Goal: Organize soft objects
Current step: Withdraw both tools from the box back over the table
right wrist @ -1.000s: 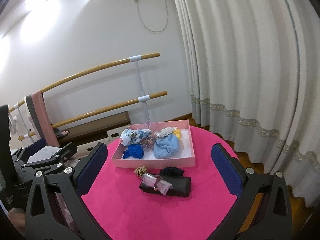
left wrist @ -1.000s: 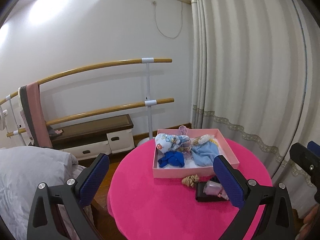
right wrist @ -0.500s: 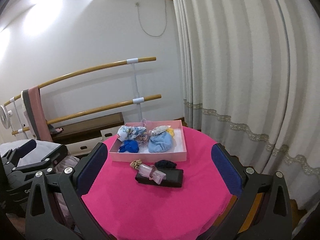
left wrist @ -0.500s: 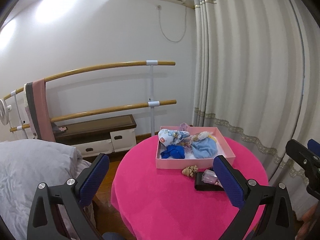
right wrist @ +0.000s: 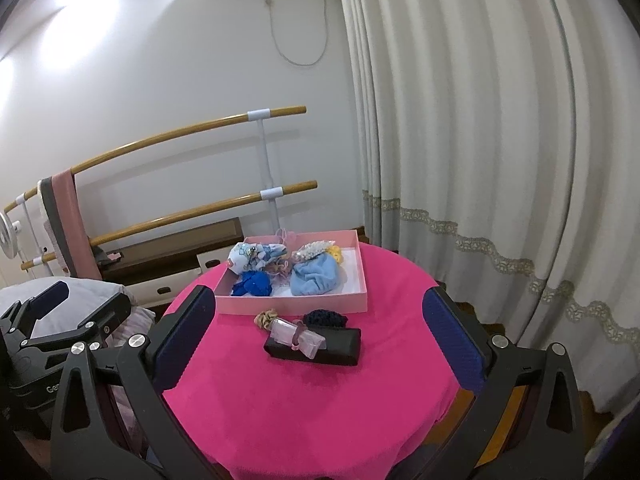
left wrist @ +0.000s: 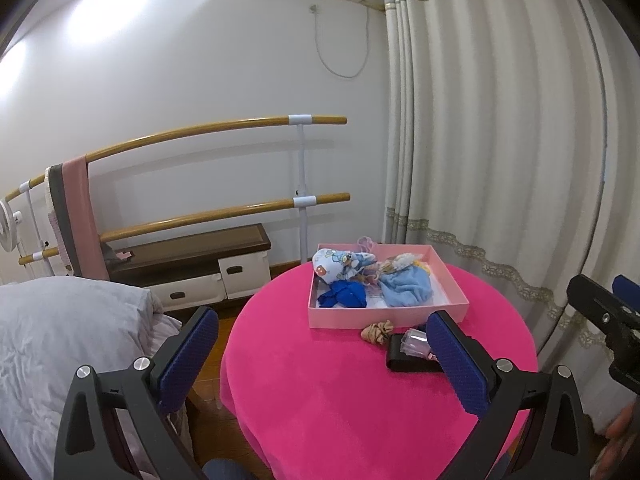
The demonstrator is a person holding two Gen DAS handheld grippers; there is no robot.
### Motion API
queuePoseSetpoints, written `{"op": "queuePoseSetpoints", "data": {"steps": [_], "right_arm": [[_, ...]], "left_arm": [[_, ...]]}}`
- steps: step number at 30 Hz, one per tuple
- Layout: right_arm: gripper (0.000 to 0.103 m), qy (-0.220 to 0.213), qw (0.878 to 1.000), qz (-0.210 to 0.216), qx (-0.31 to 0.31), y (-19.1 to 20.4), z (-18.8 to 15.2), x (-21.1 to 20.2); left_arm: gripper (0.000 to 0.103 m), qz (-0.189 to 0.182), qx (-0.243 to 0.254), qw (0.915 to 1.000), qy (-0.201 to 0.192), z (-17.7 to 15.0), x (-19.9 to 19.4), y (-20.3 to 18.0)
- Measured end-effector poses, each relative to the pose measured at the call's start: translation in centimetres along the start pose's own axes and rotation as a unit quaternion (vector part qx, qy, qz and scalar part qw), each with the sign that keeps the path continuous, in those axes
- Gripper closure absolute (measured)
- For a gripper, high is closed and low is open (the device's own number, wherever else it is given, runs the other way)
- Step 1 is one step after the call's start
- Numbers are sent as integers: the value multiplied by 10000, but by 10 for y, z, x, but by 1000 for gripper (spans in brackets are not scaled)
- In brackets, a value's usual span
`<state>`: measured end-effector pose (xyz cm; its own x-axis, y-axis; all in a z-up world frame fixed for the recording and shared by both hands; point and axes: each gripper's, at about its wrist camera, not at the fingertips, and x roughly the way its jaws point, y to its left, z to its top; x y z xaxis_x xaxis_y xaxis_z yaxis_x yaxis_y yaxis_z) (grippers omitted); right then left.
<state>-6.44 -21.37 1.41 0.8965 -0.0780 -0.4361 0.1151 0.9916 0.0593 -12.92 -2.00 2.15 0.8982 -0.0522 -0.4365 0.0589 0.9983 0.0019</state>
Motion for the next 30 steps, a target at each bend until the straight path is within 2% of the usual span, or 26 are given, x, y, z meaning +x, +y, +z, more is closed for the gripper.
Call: {"op": "queuePoseSetpoints", "data": {"steps": [21,30], "right_arm": [[0,50,10000,-12,19,-1,-5,1],[0,413,9991,-49,6,-12,-20,31]], "left_arm": [[0,19,-60,10000,36,-7,7,3],[0,84,-82,9994,335,-17,42,7]]}}
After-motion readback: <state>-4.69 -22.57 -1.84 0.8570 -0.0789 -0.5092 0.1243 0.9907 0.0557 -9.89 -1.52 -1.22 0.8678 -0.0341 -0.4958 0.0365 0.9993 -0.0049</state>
